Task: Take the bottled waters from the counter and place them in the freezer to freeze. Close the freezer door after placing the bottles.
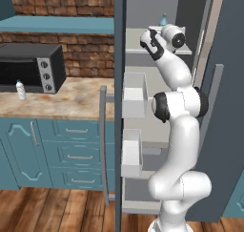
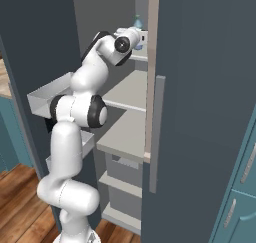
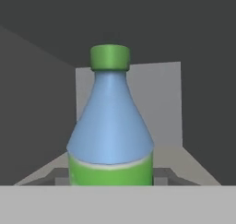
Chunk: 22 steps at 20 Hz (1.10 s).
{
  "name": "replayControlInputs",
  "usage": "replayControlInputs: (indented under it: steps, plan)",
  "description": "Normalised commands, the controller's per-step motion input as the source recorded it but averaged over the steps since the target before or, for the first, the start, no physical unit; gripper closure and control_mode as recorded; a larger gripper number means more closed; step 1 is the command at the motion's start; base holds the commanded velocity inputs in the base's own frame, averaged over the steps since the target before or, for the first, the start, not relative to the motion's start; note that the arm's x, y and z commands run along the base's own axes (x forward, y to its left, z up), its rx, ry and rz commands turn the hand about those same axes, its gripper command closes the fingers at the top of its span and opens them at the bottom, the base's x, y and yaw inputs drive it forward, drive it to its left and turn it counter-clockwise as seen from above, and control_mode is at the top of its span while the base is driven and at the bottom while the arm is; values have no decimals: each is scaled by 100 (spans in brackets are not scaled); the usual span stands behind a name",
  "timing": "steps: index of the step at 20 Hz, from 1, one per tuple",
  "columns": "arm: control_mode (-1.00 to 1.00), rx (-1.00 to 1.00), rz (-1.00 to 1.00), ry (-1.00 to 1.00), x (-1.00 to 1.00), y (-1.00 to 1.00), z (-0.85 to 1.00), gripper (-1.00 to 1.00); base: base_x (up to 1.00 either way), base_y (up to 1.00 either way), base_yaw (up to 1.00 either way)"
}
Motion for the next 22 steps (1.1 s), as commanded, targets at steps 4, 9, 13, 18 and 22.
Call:
replayControlInputs:
  steps: [4,9,13,18,22]
  plan:
    - [-100,0,0,0,0,0,0,-100,0,0,0]
    - [-100,0,0,3,-1,0,14,-100,0,0,0]
    - [-100,0,0,9,-24,0,49,-100,0,0,0]
    - [-100,0,0,18,-70,2,50,-100,0,0,0]
    - [-100,0,-3,24,-71,28,23,-100,0,0,0]
